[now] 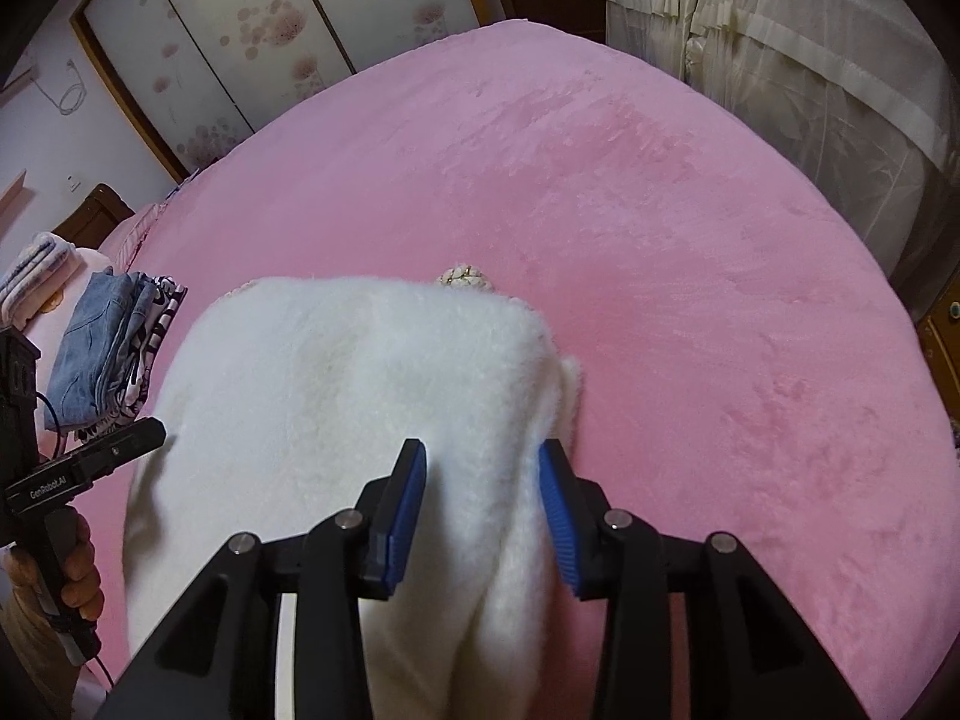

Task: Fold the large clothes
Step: 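Lay the end down, open the right tool and withdraw both tools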

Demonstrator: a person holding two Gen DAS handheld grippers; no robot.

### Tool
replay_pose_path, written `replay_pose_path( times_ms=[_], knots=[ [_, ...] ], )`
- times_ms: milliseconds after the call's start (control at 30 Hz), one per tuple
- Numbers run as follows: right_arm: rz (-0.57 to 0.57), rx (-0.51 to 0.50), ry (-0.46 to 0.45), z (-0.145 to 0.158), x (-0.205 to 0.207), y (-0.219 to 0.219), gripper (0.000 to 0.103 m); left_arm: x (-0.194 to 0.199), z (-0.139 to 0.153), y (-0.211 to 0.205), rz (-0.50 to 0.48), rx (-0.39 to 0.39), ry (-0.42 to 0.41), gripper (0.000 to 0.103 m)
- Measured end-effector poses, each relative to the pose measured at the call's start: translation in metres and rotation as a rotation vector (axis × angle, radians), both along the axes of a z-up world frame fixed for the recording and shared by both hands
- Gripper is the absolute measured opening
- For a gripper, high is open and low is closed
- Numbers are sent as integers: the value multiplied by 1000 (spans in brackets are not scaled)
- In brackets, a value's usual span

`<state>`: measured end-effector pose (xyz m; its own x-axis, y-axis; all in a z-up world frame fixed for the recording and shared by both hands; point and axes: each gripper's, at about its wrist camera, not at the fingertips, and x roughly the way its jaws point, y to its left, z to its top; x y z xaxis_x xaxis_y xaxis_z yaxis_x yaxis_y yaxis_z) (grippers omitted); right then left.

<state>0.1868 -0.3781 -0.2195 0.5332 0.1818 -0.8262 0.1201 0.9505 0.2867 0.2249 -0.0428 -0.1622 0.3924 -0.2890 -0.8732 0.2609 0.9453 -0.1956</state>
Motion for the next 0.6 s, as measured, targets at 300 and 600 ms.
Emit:
replay_pose_path(
  times_ms=[300,600],
  knots=[
    [4,-81,-55,61,-44,27,53,-52,53,17,-59,30,-7,81],
    [-40,-227,-104,113,-96,62,62,-108,101,38,-25,20,-28,81]
  ],
)
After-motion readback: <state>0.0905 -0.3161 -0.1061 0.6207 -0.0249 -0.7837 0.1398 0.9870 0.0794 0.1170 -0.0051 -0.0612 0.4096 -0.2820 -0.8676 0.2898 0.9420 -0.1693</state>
